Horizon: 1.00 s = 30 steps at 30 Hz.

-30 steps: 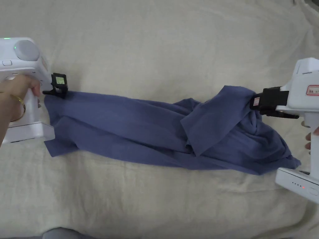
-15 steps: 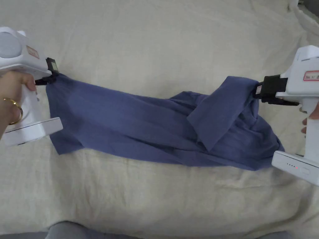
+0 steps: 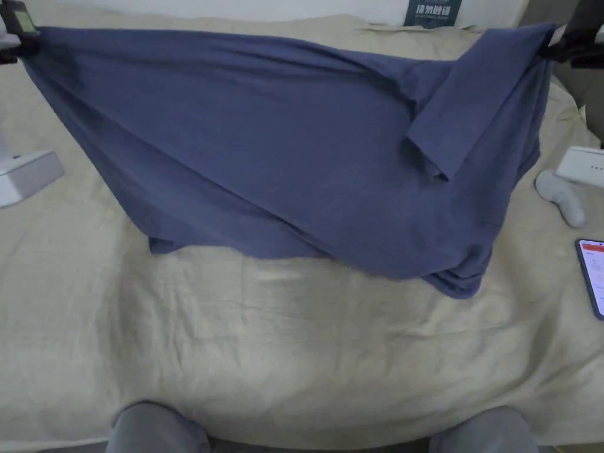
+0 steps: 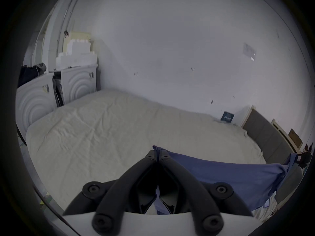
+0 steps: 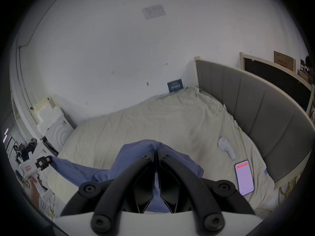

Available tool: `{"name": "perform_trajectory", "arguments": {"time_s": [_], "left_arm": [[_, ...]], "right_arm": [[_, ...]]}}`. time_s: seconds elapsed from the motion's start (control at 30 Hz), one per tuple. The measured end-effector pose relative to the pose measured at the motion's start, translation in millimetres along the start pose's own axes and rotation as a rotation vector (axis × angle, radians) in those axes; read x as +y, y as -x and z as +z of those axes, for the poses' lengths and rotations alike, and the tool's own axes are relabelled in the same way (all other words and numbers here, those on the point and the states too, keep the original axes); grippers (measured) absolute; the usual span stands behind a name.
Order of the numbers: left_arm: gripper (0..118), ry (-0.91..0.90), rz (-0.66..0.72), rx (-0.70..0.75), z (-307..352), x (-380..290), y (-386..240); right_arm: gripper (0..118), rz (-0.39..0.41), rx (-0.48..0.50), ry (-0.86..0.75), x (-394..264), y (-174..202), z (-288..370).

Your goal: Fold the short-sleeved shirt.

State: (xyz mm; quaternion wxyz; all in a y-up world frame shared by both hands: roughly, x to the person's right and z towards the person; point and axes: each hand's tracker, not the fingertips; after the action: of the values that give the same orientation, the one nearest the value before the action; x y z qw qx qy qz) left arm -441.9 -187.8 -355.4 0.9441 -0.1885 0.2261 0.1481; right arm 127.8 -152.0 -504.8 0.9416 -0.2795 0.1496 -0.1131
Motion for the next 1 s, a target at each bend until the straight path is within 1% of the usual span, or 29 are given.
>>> {"name": "perform_trajectory", "arguments": {"time_s": [0.07, 0.17, 0.2, 0.27, 0.43, 0.47, 0.53, 0.67, 0.8, 0.93, 1.0], "left_arm": [[0, -0.039, -0.003, 0.001, 8, 15, 1], [0, -0.095, -0.024, 0.027, 21, 41, -6], [0, -0.113, -0.025, 0.04, 17, 53, -5], [0, -0.14, -0.023, 0.06, 15, 73, -9], [0, -0.181, -0.069, 0.145, -12, 129, -26], [0, -0.202, -0.076, 0.162, 7, 126, -50], [0, -0.214, -0.087, 0.186, -4, 144, -60], [0, -0.267, -0.096, 0.208, -17, 175, -85], [0, -0.322, -0.142, 0.239, -36, 202, -107], [0, -0.381, -0.099, 0.239, -57, 224, -121], [0, -0.401, -0.096, 0.251, -68, 234, -126]], "right_arm": [[1, 0.007, 0.003, -0.028, 14, 8, 15], [1, 0.048, -0.009, -0.094, 34, 23, 31], [1, 0.065, -0.015, -0.114, 42, 30, 34], [1, 0.073, -0.019, -0.131, 57, 40, 37], [1, 0.138, -0.054, -0.181, 106, 64, 21], [1, 0.146, -0.062, -0.19, 116, 71, 16], [1, 0.161, -0.079, -0.215, 134, 83, 6], [1, 0.159, -0.112, -0.262, 171, 101, -20], [1, 0.151, -0.127, -0.312, 206, 115, -42], [1, 0.145, -0.147, -0.397, 238, 131, -58], [1, 0.156, -0.144, -0.447, 252, 139, -61]]}}
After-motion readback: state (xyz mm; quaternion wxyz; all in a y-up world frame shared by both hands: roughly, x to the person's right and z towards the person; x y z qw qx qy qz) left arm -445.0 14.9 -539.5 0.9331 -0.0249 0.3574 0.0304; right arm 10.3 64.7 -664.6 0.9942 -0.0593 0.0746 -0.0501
